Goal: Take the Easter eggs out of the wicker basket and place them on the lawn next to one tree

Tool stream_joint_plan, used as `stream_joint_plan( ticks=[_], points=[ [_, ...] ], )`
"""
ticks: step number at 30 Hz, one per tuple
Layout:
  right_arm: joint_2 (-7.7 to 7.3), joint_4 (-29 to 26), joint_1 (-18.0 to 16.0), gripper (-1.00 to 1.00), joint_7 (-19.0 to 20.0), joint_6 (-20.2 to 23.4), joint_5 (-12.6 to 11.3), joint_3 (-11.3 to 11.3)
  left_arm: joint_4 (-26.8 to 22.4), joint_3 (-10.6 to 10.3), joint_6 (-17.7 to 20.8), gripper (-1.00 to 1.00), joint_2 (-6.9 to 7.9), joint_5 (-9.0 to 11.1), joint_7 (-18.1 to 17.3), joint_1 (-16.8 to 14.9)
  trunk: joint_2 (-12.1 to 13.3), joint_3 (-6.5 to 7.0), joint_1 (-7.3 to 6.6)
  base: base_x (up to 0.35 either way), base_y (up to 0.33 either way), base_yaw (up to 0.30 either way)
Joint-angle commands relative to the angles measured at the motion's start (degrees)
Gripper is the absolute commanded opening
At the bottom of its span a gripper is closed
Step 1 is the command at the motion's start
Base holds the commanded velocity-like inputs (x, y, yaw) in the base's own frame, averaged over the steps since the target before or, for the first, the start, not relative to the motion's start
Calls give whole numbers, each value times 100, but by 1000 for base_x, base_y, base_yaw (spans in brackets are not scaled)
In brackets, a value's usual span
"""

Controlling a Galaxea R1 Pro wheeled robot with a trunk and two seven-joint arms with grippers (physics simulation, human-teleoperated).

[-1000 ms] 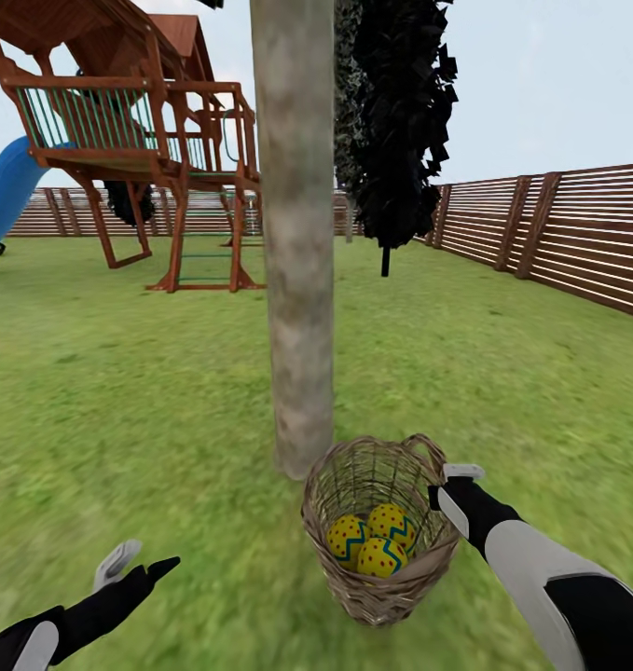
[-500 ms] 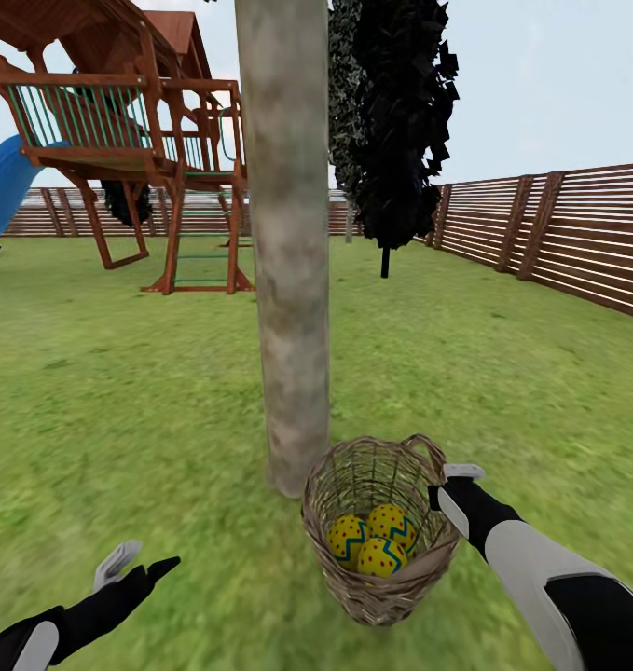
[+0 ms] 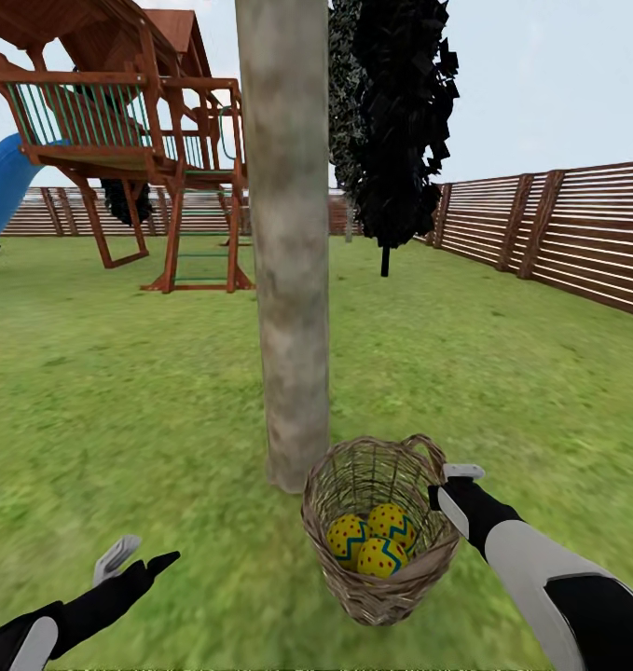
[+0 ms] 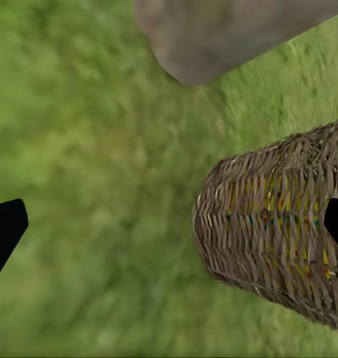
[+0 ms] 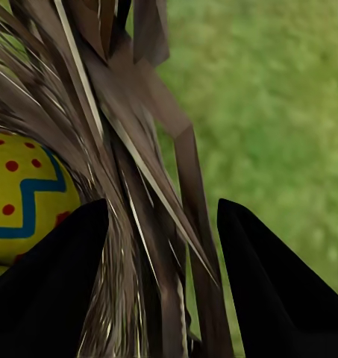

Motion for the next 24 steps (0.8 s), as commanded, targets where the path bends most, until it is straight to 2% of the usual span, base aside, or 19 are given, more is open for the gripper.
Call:
stream_joint_plan(
  ticks=[1, 10, 20, 21, 24],
  points=[
    [-3, -16, -3, -100, -29, 26, -65, 34, 0, 13, 42, 100, -2, 18, -11, -4, -44, -24, 21, 0, 0, 0],
    [-3, -14, -3, -100, -29, 34, -65, 34, 1, 14, 43, 100, -2, 18, -11, -4, -96, -219, 64, 0, 0, 0],
    [-3, -7, -3, -100, -29, 35, -61, 34, 1, 22, 50, 100, -2, 26, -11, -4, -96, -219, 64, 0, 0, 0],
    [-3, -7, -3, 100, -29, 35, -61, 34, 1, 22, 51, 100, -2, 27, -11, -4, -96, -219, 64, 0, 0, 0],
    [-3, -7, -3, 100, -29, 34, -57, 34, 1, 30, 51, 100, -2, 27, -19, -4, -96, -219, 64, 0, 0, 0]
  ],
)
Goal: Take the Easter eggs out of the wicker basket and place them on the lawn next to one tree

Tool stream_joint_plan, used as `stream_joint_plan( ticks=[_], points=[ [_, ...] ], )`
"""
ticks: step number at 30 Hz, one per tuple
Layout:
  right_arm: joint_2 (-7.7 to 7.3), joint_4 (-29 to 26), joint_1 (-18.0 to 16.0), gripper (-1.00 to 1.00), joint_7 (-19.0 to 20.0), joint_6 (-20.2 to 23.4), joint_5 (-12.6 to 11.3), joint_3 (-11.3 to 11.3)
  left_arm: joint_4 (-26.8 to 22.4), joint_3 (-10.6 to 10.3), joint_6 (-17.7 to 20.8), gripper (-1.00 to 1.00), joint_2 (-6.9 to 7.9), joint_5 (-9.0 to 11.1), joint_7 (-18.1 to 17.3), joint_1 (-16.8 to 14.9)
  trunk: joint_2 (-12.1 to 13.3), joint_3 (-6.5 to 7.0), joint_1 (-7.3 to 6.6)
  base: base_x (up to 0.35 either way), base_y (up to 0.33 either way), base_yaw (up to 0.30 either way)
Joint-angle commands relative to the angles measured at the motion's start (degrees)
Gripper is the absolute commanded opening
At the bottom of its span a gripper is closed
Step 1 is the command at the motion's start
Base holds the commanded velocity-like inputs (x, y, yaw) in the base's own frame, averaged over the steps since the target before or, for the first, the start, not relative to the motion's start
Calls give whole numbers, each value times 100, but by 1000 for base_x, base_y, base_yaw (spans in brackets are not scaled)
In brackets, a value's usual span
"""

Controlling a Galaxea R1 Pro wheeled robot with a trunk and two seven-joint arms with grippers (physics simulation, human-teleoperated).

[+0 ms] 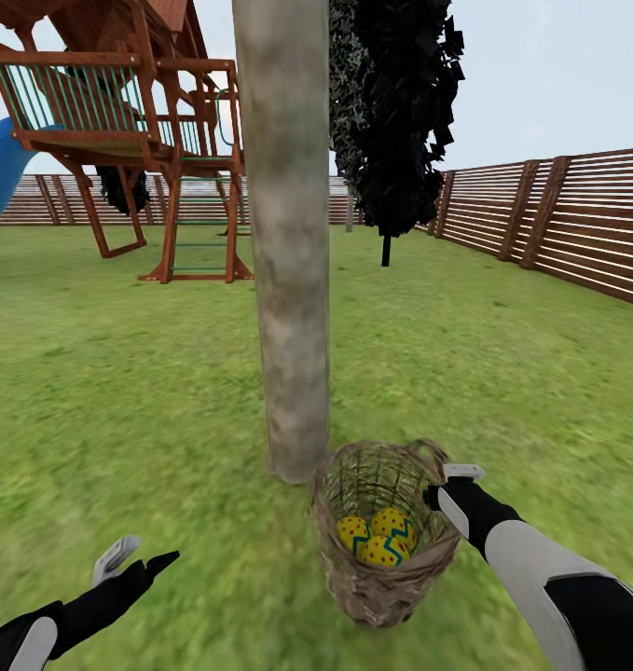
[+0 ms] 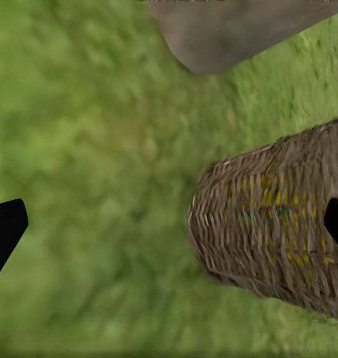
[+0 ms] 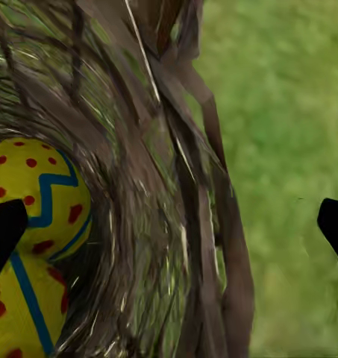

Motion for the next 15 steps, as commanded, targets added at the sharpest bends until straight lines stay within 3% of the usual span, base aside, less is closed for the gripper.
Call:
stream_joint_plan(
  ticks=[1, 11, 15],
  points=[
    [-4, -12, -1, 100, -32, 32, -60, 49, -2, 17, 43, 100, -2, 17, -12, -3, -2, -6, -1, 0, 0, 0],
    [-2, -12, -1, 100, -32, 24, 98, 49, 7, -5, 28, 100, -12, -14, -7, -3, 10, 172, -23, 0, 0, 0],
    [8, -18, -1, 100, -19, -37, 105, 49, 22, -20, 24, 100, -29, -25, 21, -3, 170, 243, -110, 0, 0, 0]
  ],
)
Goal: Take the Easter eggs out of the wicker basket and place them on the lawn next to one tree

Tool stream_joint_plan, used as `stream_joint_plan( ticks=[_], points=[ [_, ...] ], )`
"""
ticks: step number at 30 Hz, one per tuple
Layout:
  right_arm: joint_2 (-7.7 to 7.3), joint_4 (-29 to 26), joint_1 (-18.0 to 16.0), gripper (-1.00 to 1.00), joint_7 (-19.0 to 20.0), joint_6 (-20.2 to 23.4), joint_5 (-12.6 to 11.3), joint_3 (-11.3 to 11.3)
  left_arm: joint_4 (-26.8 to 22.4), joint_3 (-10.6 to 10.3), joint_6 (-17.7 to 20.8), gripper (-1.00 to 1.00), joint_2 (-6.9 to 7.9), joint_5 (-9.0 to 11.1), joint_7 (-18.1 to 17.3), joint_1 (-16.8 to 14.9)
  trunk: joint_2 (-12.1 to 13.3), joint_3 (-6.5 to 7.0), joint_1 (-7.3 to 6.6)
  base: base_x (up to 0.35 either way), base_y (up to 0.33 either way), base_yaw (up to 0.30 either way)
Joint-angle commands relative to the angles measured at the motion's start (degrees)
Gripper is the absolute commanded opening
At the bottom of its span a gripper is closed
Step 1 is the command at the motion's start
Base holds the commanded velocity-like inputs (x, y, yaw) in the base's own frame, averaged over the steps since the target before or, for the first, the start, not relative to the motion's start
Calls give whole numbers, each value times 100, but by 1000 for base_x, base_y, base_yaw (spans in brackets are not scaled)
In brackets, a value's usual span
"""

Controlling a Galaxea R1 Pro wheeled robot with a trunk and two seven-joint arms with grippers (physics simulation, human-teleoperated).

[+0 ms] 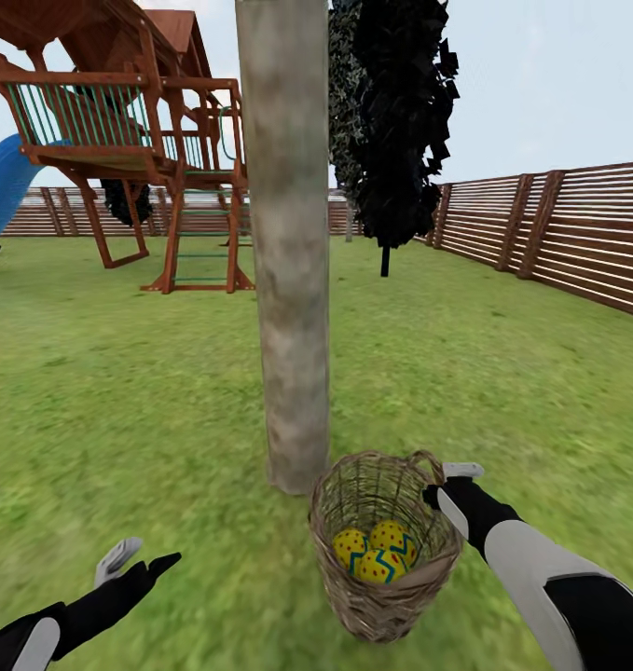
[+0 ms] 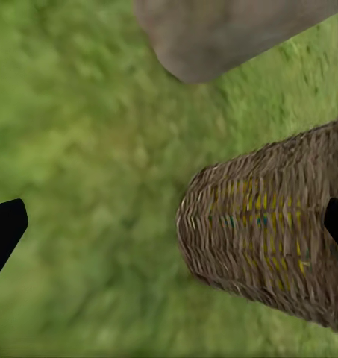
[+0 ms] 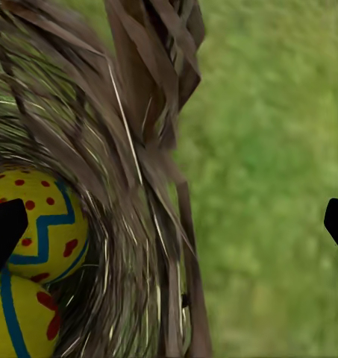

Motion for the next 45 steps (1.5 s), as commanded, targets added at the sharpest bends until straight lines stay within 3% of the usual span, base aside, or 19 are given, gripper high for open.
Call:
stream_joint_plan(
  ticks=[1, 4, 6, 7, 10, 12, 15, 17, 20, 27, 30, 34, 36, 39, 42, 44, 45],
  points=[
    [1, -12, -1, 100, -25, -14, -56, 50, 0, 11, 39, 100, -19, 6, 66, -3, 39, 13, -24, 0, 0, 0],
    [10, -28, 7, 100, -11, -133, -48, 56, -18, -8, -32, 100, -301, 1, 1144, -3, 160, 67, -90, 0, 0, 0],
    [10, -38, 8, 100, -10, -146, -46, 57, -23, -19, -249, 100, -449, -11, 1625, -3, 240, 102, -134, 0, 0, 0],
    [11, -47, 8, 100, -14, -151, -46, 57, -24, -28, -459, 100, -518, -129, 1920, -3, 280, 120, -156, 0, 0, 0],
    [16, -200, 12, 100, -57, -250, -49, 49, -9, -165, -937, 100, -840, -932, 2738, -3, 400, 174, -221, 0, 0, 0],
    [17, -533, 38, 100, -60, -233, -50, 48, 6, -189, -1382, 100, -907, -1124, 3041, -3, 480, 210, -265, 0, 0, 0],
    [30, -1107, 251, 100, -68, -178, -50, 55, 49, -229, -1586, 100, -937, -1188, 3149, -3, 601, 264, -331, 0, 0, 0],
    [177, -1336, 368, 100, -95, -69, -44, 57, 61, -304, -1627, 100, -1007, -1199, 3163, -3, 681, 300, -375, 0, 0, 0],
    [384, -1345, 393, 100, -130, 214, -46, 57, 63, -317, -1634, 100, -1028, -1207, 3165, -3, 801, 354, -441, 0, 0, 0],
    [590, -1330, 395, 100, -122, 650, -59, 98, 61, -331, -1643, 100, -1162, -1227, 3163, -3, 1082, 479, -595, 0, 0, 0],
    [779, -1055, 395, 100, -79, 647, -54, 125, 43, -332, -1643, 100, -1184, -1233, 3152, -3, 1082, 479, -595, 0, 0, 0],
    [1217, -766, 373, 100, -152, 764, -46, 303, -210, -315, -1643, 100, -1181, -1228, 3143, -3, 1082, 479, -595, 0, 0, 0],
    [1332, -744, 344, 100, -217, 1271, -70, 327, -377, -310, -1636, 100, -1180, -1227, 3143, -3, 1082, 479, -595, 0, 0, 0],
    [1336, -753, 229, 100, -232, 1873, -133, 327, -493, -315, -1606, 100, -1179, -1227, 3146, -3, 1082, 479, -595, 0, 0, 0],
    [1336, -720, -68, 100, -248, 2346, -372, 313, -621, -321, -1516, 100, -1159, -1227, 3147, -3, 1082, 479, -595, 0, 0, 0],
    [1336, -712, -227, 100, -257, 2719, -631, 302, -1022, -323, -1134, 100, -1150, -1229, 3162, -3, 1082, 479, -595, 0, 0, 0],
    [1336, -706, -298, 100, -260, 2903, -756, 296, -1299, -324, -769, 100, -1146, -1228, 3205, -3, 1082, 479, -595, 0, 0, 0]
  ],
)
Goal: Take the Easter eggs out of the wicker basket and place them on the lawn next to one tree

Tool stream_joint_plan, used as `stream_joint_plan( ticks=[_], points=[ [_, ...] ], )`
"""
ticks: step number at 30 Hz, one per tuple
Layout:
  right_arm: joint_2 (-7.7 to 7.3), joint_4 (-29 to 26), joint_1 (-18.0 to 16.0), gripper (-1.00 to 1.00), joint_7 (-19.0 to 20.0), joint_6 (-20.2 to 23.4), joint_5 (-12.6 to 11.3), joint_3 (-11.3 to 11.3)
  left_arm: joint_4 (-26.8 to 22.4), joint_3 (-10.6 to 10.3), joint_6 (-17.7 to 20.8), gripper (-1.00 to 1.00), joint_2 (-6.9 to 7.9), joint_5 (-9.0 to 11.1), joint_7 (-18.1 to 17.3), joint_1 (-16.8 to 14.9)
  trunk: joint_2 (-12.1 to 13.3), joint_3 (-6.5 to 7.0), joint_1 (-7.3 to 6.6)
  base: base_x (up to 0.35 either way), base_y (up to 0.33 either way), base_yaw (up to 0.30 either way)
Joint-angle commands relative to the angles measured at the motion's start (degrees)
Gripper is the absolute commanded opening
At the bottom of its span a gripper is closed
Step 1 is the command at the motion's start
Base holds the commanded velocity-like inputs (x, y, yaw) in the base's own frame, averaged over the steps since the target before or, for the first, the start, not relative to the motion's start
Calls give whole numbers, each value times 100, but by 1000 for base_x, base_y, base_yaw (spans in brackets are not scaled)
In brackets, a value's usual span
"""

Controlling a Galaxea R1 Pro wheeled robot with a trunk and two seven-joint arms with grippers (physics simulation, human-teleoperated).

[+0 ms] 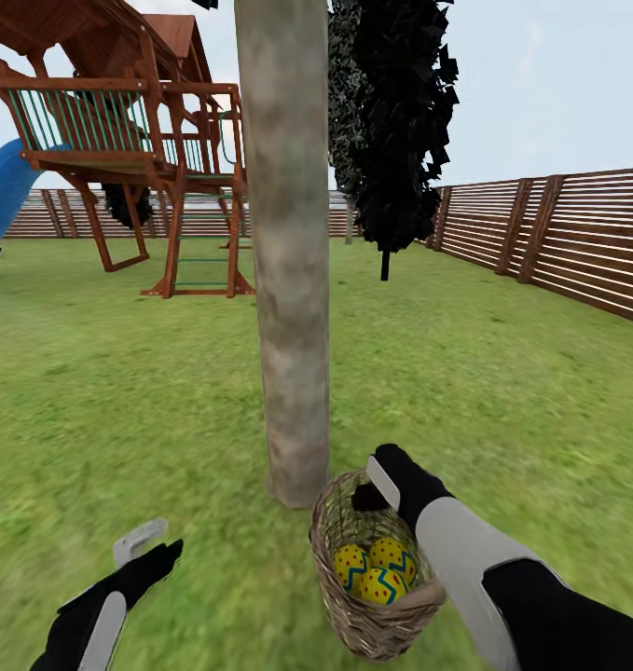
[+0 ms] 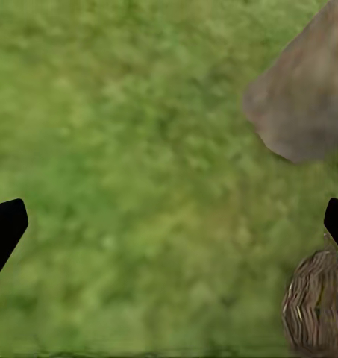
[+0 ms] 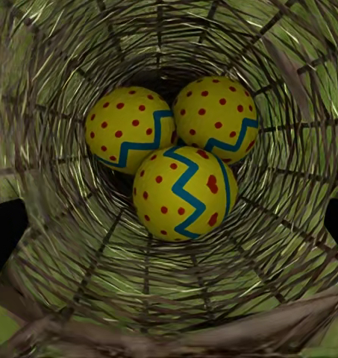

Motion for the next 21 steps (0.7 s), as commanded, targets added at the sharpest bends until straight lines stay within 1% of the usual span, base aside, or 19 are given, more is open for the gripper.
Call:
stream_joint_plan(
  ticks=[1, 3, 4, 5, 6, 7, 8, 9, 10, 12, 13, 15, 16, 17, 19, 21],
  points=[
    [0, 1, -43, 100, -55, 103, -119, 24, -166, 6, 260, 100, 1, 60, 76, -4, -2, -7, -1, 0, 0, 0],
    [-19, 40, -193, 100, -60, 355, -257, 13, -654, 8, 1225, 100, 12, 60, 257, -48, -2, -7, -1, 0, 0, 0],
    [-31, 62, -222, 100, -61, 404, -278, 12, -735, 7, 1468, 100, 14, 60, 299, -86, -2, -7, -1, 0, 0, 0],
    [-47, 120, -270, 100, -63, 495, -308, 10, -865, 7, 1887, 100, 20, 60, 366, -195, -2, -7, -1, 0, 0, 0],
    [-58, 178, -307, 100, -65, 576, -327, 9, -936, 5, 2158, 100, 17, 46, 424, -329, -2, -7, -1, 0, 0, 0],
    [-62, 201, -322, 100, -65, 613, -334, 8, -943, 0, 2252, 100, 15, 22, 463, -397, -2, -7, -1, 0, 0, 0],
    [-67, 239, -350, 100, -66, 672, -341, 7, -863, -44, 2389, 100, 14, -54, 556, -522, -2, -7, -1, 0, 0, 0],
    [-78, 302, -414, 100, -67, 737, -348, 7, -249, -237, 2536, 100, 22, -250, 687, -846, -2, -7, -1, 0, 0, 0],
    [-91, 350, -461, 100, -67, 754, -350, 5, 262, -301, 2572, 100, 32, -309, 719, -1125, -2, -7, -1, 0, 0, 0],
    [-139, 514, -542, 100, -60, 773, -351, 3, 1630, -369, 2611, 100, 77, -371, 742, -1806, -2, -7, -1, 0, 0, 0],
    [-149, 563, -555, 100, -58, 775, -353, 2, 2009, -379, 2614, 100, 96, -378, 735, -1999, -2, -7, -1, 0, 0, 0],
    [-174, 712, -586, 100, -55, 781, -355, 2, 3358, -404, 2624, 100, 144, -394, 623, -2784, -2, -7, -1, 0, 0, 0],
    [-180, 754, -594, 100, -56, 783, -356, 1, 3882, -412, 2629, 100, 147, -398, 529, -3148, -2, -7, -1, 0, 0, 0],
    [-184, 769, -596, 100, -56, 783, -357, 1, 4112, -414, 2631, 100, 147, -399, 480, -3317, -2, -7, -1, 0, 0, 0],
    [-212, 804, -601, 100, -49, 785, -360, -1, 4861, -421, 2634, 100, 143, -403, 341, -3934, -2, -7, -1, 0, 0, 0],
    [-258, 815, -606, 100, -44, 785, -371, -6, 5449, -423, 2636, 100, 141, -403, 279, -4475, -2, -7, -1, 0, 0, 0]
  ],
)
